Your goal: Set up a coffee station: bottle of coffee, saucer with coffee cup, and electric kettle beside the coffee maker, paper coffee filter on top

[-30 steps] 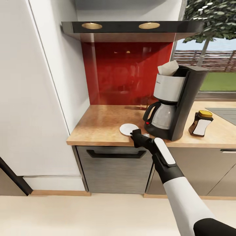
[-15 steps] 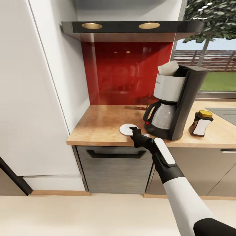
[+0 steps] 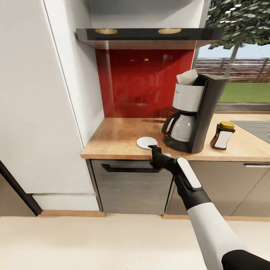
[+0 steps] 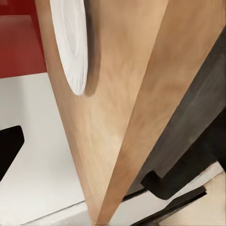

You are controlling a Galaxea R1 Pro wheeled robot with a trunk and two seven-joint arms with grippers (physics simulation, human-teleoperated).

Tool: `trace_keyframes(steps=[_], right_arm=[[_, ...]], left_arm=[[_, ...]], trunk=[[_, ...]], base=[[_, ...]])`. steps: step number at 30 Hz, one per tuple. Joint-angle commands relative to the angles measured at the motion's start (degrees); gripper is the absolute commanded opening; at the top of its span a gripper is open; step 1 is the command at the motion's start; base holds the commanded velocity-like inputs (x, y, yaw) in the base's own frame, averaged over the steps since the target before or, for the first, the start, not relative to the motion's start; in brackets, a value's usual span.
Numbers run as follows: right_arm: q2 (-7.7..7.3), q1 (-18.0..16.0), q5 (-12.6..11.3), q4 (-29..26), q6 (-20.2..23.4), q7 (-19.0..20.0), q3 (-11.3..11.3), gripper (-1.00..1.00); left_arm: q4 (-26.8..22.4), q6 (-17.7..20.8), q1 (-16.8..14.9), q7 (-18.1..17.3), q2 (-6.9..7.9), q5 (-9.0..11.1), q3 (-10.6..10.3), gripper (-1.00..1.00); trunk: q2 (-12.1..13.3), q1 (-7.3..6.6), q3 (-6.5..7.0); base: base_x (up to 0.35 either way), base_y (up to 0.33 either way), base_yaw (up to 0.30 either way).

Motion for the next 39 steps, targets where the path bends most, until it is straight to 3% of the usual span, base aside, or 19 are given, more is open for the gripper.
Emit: trace_keyframes(steps=[1, 9, 12, 15, 16, 19, 21, 24, 25, 26, 27, 30, 31, 32, 33, 35, 37, 38, 39], right_arm=[[0.01, 0.0, -0.2, 0.0, 0.1, -0.3, 0.0, 1.00], [-0.11, 1.2, -0.1, -0.9, 0.4, -0.3, 0.4, 1.00], [-0.13, 3.4, 0.1, -5.1, 0.3, -0.4, 1.1, 1.00], [-0.36, 6.9, 0.3, -9.7, 0.2, -0.5, 7.3, 1.00], [-0.80, 8.8, 0.3, -11.1, 0.2, -0.5, 10.3, 1.00], [-1.61, 13.4, 0.5, -13.2, 0.9, -0.4, 15.0, 1.00], [-2.35, 16.3, 0.8, -14.1, 2.1, -0.3, 17.0, 1.00], [-5.44, 23.0, 3.4, -16.3, 4.9, 0.7, 19.4, 1.00], [-6.57, 25.1, 4.4, -16.9, 5.3, 1.5, 19.7, 1.00], [-9.03, 29.3, 6.4, -17.6, 6.1, 3.6, 20.2, 1.00], [-10.36, 31.4, 7.5, -17.8, 6.3, 4.8, 20.4, 1.00], [-19.75, 43.9, 16.0, -18.2, 7.0, 14.1, 20.9, 1.00], [-21.47, 46.1, 17.6, -18.2, 7.0, 16.0, 20.9, 1.00], [-27.35, 52.2, 21.8, -17.1, 6.6, 23.1, 20.6, 1.00], [-31.44, 55.2, 23.6, -14.5, 5.5, 27.9, 20.4, 1.00], [-34.96, 57.1, 24.8, -9.3, 2.8, 32.8, 20.2, 1.00], [-39.19, 59.2, 25.9, 6.9, -9.0, 45.4, 19.0, 1.00], [-40.18, 59.7, 26.1, 16.5, -17.0, 52.8, 17.4, 1.00], [-40.52, 59.8, 26.1, 21.3, -21.0, 56.5, 16.4, 1.00]], left_arm=[[0.0, 0.1, 0.0, -0.2, 0.01, -0.1, 0.2, 1.00], [0.0, 0.1, 0.0, -0.2, 0.01, -0.1, 0.1, 1.00], [0.0, 0.1, 0.0, -0.2, 0.01, -0.1, 0.1, 1.00], [0.0, 0.1, 0.0, -0.2, 0.01, -0.1, 0.1, 1.00], [0.0, 0.1, 0.0, -0.2, 0.01, -0.1, 0.1, 1.00], [0.0, 0.1, 0.0, -0.2, 0.01, -0.1, 0.1, 1.00], [0.0, 0.1, 0.0, -0.2, 0.01, -0.1, 0.2, 1.00], [0.0, 0.1, 0.0, -0.2, 0.01, -0.1, 0.2, 1.00], [0.0, 0.1, 0.0, -0.2, 0.01, -0.1, 0.2, 1.00], [0.0, 0.1, 0.0, -0.2, 0.01, -0.1, 0.2, 1.00], [0.0, 0.1, 0.0, -0.2, 0.01, -0.1, 0.2, 1.00], [0.1, 0.1, 0.0, -0.2, -0.04, -0.1, 0.2, 1.00], [0.1, 0.1, 0.0, -0.2, -0.08, -0.1, 0.2, 1.00], [0.1, 0.0, 0.0, -0.2, -0.52, -0.1, 0.1, 1.00], [0.0, 0.0, 0.0, 0.9, -0.90, -0.2, 0.1, 1.00], [0.0, 0.0, 0.0, 1.9, -1.28, -0.2, 0.0, 1.00], [0.0, -0.1, 0.0, 3.2, -2.29, -0.2, 0.0, 1.00], [0.0, -0.1, 0.0, 3.8, -2.68, -0.2, 0.0, 1.00], [0.0, -0.1, 0.0, 4.3, -2.81, -0.2, 0.0, 1.00]], trunk=[[0.0, -0.01, -0.05], [0.0, -0.01, -0.05], [0.0, -0.01, -0.05], [0.0, -0.01, -0.05], [0.0, -0.01, -0.05], [0.0, -0.01, -0.05], [0.0, -0.01, -0.05], [0.0, -0.01, -0.05], [0.0, -0.01, -0.05], [0.0, -0.01, -0.05], [0.0, -0.01, -0.05], [0.0, -0.01, -0.05], [0.0, -0.01, -0.05], [0.0, -0.01, -0.05], [0.0, -0.01, -0.05], [0.0, -0.01, -0.05], [0.0, -0.01, -0.05], [0.0, -0.01, -0.05], [0.0, -0.01, -0.05]], base=[[-0.067, 0.000, 0.000], [-0.022, 0.000, 0.000], [-0.003, 0.000, 0.000], [0.000, 0.000, 0.000], [0.000, 0.000, 0.000], [0.000, 0.000, 0.000], [0.000, 0.000, 0.000], [0.000, 0.000, 0.000], [0.000, 0.000, 0.000], [0.000, 0.000, 0.000], [0.000, 0.000, 0.000], [0.000, 0.000, 0.000], [0.000, 0.000, 0.000], [0.000, 0.000, 0.000], [0.000, 0.000, 0.000], [0.000, 0.000, 0.000], [0.000, 0.000, 0.000], [0.000, 0.000, 0.000], [0.000, 0.000, 0.000]])
